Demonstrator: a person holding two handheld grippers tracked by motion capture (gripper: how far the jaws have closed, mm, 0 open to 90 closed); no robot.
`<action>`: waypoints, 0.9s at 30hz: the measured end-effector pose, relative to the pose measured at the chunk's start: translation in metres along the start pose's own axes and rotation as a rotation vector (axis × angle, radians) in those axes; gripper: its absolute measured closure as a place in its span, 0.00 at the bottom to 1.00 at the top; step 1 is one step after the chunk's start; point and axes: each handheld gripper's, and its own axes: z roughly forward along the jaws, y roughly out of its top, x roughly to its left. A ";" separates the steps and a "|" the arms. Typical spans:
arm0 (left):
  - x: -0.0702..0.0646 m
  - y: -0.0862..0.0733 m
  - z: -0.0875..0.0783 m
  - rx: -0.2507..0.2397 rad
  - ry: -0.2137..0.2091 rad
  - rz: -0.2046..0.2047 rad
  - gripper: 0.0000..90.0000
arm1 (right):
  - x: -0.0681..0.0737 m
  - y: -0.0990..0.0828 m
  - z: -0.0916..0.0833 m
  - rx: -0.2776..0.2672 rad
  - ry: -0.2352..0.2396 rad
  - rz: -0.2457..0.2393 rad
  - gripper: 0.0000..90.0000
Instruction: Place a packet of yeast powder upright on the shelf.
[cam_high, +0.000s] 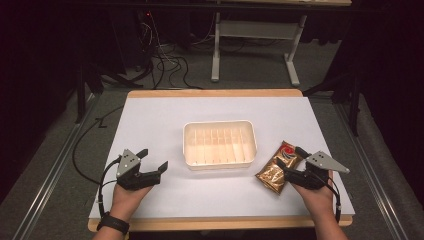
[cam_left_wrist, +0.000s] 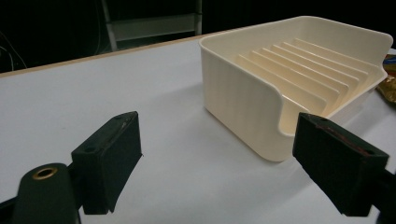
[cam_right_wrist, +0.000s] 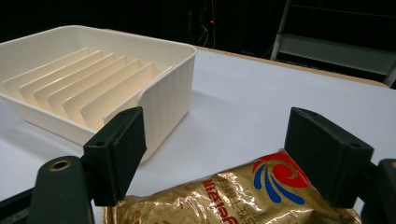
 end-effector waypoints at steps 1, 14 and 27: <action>-0.001 0.000 0.000 -0.004 0.001 0.005 0.17 | 0.000 0.000 0.000 0.000 0.000 0.000 0.23; -0.008 0.001 0.004 0.000 -0.019 0.080 0.19 | -0.038 -0.013 0.017 0.077 -0.013 0.070 0.20; -0.002 -0.004 0.002 0.003 -0.042 0.037 0.19 | -0.070 -0.022 0.027 0.173 -0.118 0.156 0.20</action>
